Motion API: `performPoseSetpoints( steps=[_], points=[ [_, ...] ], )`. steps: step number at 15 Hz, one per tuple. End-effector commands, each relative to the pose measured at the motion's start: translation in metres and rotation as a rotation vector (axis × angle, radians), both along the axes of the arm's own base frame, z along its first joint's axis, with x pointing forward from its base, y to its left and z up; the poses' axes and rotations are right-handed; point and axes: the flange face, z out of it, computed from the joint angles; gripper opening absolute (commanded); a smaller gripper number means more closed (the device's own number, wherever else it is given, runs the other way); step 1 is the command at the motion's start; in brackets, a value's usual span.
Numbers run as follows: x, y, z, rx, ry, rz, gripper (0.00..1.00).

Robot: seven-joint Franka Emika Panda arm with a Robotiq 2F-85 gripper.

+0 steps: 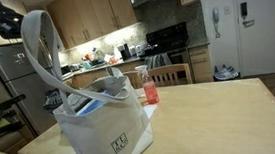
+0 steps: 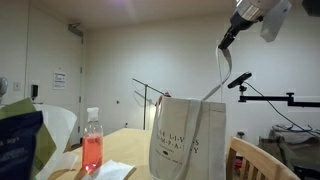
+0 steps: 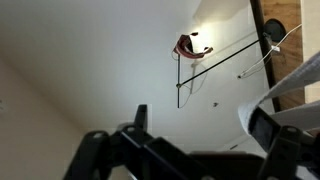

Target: Move the bag backwards

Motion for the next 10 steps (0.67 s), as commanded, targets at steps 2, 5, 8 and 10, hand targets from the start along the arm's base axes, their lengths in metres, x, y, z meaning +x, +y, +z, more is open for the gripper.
performPoseSetpoints(
  steps=[2, 5, 8, 10],
  points=[
    [0.011, -0.008, -0.005, -0.025, 0.015, 0.011, 1.0],
    [0.015, -0.014, -0.005, -0.04, 0.024, 0.006, 1.0],
    [0.015, -0.017, -0.004, -0.05, 0.023, -0.001, 0.8],
    [0.015, -0.019, -0.003, -0.05, 0.018, -0.003, 0.68]
  ],
)
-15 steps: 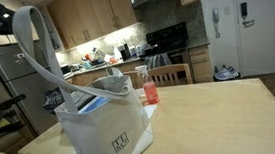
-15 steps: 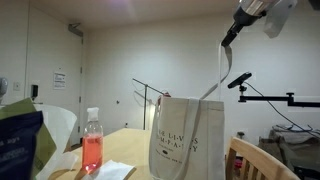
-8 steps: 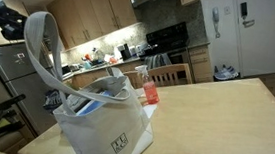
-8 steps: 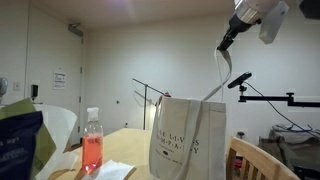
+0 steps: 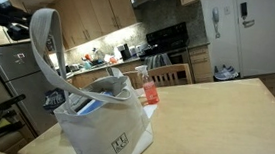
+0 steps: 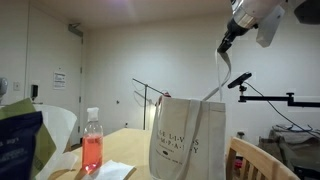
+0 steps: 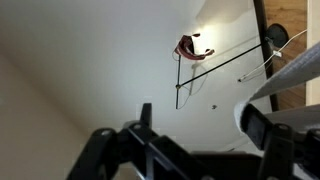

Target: Move the bag backwards

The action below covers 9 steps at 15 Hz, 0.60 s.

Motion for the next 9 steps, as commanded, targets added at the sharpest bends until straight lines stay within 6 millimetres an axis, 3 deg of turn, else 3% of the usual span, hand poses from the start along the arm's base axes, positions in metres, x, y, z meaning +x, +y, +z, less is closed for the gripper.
performPoseSetpoints(
  steps=[1, 8, 9],
  points=[
    [0.0044, -0.0017, 0.006, -0.019, -0.013, -0.005, 0.58],
    [0.0022, 0.0001, 0.0082, -0.012, -0.023, 0.004, 0.05],
    [0.0014, 0.0003, 0.0091, -0.011, -0.026, 0.006, 0.01]
  ],
)
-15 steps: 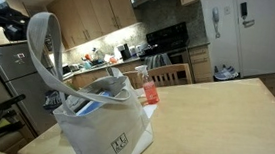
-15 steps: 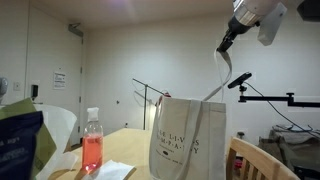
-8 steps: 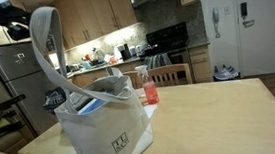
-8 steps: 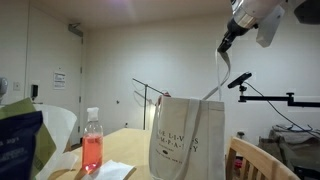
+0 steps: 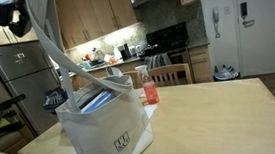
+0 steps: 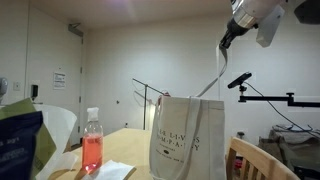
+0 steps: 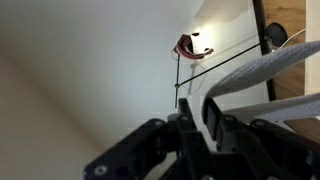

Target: Move the bag backwards

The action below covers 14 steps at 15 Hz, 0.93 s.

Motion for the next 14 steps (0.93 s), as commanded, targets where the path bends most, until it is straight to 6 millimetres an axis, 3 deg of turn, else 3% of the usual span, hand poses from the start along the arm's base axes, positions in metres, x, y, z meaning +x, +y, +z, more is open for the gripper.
performPoseSetpoints(
  steps=[1, 5, 7, 14],
  points=[
    [0.001, -0.001, 0.01, -0.011, -0.03, 0.001, 0.0],
    [-0.005, 0.005, 0.021, -0.017, -0.057, 0.013, 0.0],
    [-0.009, 0.017, 0.03, -0.04, -0.075, 0.042, 0.0],
    [-0.015, 0.081, 0.035, -0.185, -0.078, 0.211, 0.0]
  ],
)
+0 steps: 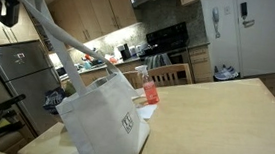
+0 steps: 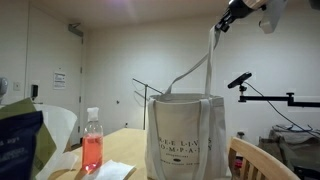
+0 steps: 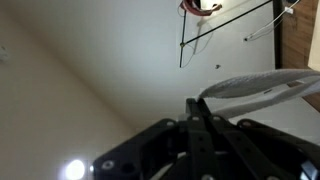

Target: Move the bag backwards

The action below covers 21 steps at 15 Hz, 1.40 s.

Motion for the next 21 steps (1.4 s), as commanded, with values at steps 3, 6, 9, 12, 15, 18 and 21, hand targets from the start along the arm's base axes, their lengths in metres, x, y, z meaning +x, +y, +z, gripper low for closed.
performPoseSetpoints(
  steps=[3, 6, 9, 12, 15, 18, 21],
  points=[
    [0.001, 0.038, 0.0, -0.195, 0.03, 0.107, 0.0],
    [0.005, 0.053, -0.014, -0.315, 0.089, 0.18, 0.0],
    [0.009, 0.059, -0.026, -0.4, 0.127, 0.227, 0.0],
    [0.015, 0.048, -0.029, -0.438, 0.143, 0.206, 0.0],
    [0.017, 0.019, -0.023, -0.42, 0.147, 0.149, 0.0],
    [0.018, -0.015, -0.018, -0.377, 0.149, 0.077, 0.0],
    [0.019, -0.045, -0.016, -0.342, 0.159, 0.004, 0.0]
  ],
)
